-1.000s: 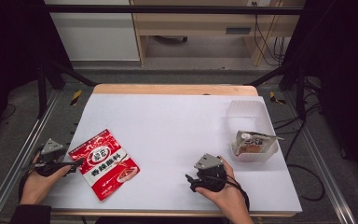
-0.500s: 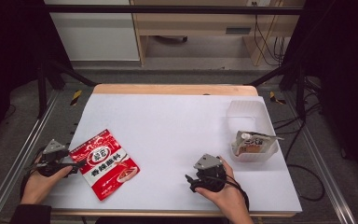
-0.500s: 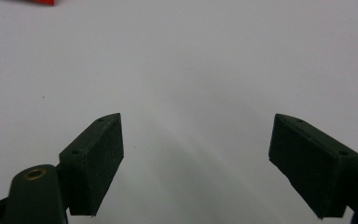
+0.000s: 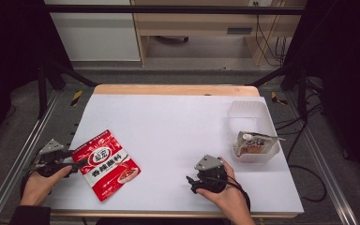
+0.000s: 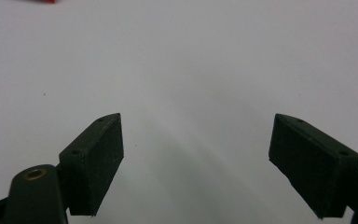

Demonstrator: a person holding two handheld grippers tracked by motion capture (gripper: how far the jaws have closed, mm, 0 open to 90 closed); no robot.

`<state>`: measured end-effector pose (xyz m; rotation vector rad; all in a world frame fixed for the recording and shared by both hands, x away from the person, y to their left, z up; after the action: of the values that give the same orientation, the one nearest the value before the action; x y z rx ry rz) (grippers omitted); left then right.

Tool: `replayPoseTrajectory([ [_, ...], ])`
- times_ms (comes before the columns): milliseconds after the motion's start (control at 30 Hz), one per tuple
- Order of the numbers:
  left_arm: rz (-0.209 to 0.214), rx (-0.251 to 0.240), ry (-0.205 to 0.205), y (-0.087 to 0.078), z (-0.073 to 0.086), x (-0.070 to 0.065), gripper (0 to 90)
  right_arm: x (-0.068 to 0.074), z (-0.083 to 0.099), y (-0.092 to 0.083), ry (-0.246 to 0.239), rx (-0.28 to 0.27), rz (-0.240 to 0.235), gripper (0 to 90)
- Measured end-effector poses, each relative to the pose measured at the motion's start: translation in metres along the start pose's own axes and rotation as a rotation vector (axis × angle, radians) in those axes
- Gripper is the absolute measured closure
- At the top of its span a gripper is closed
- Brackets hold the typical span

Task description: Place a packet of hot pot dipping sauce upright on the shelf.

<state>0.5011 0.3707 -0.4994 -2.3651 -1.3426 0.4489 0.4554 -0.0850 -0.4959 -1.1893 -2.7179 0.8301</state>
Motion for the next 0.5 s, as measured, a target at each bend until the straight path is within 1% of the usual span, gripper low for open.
replayPoseTrajectory([
  [67, 0.022, -0.003, -0.012, 0.000, -0.001, -0.003, 25.3, 0.000, 0.000, 0.000, -0.003, 0.001, -0.001, 18.2],
  [100, 0.021, 0.002, -0.007, 0.001, -0.001, -0.004, 25.7, 0.000, 0.000, 0.000, -0.003, 0.001, -0.001, 18.2],
  [200, 0.024, 0.020, -0.014, 0.003, 0.002, -0.003, 27.4, 0.001, 0.000, 0.000, 0.000, 0.002, -0.003, 18.3],
  [300, 0.004, 0.033, -0.007, 0.004, 0.004, 0.001, 32.7, 0.001, 0.000, 0.001, -0.003, 0.005, -0.006, 18.5],
  [333, -0.010, 0.035, -0.004, 0.003, 0.004, 0.003, 35.4, 0.001, 0.000, 0.001, -0.001, 0.005, -0.006, 18.6],
  [367, -0.018, 0.036, -0.005, 0.003, 0.004, 0.005, 40.7, 0.002, 0.000, 0.001, -0.004, 0.004, -0.009, 18.6],
  [433, -0.035, 0.032, -0.008, 0.003, 0.004, 0.007, 47.6, 0.002, 0.000, 0.002, -0.005, 0.005, -0.010, 18.6],
  [500, -0.061, 0.043, -0.001, 0.002, 0.005, 0.010, 54.4, 0.002, 0.000, 0.002, -0.008, 0.006, -0.010, 18.7],
])
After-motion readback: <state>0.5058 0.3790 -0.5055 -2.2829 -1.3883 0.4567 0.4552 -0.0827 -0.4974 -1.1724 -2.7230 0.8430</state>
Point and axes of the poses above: each handheld gripper's, and its own axes: y roughly forward along the jaws, z roughly out of its underside, x roughly to its left, the point moved 6 cm from there along y, roughly forward along the jaws, and after that the axes turned 12 degrees about -x, right-handed, at the moved point
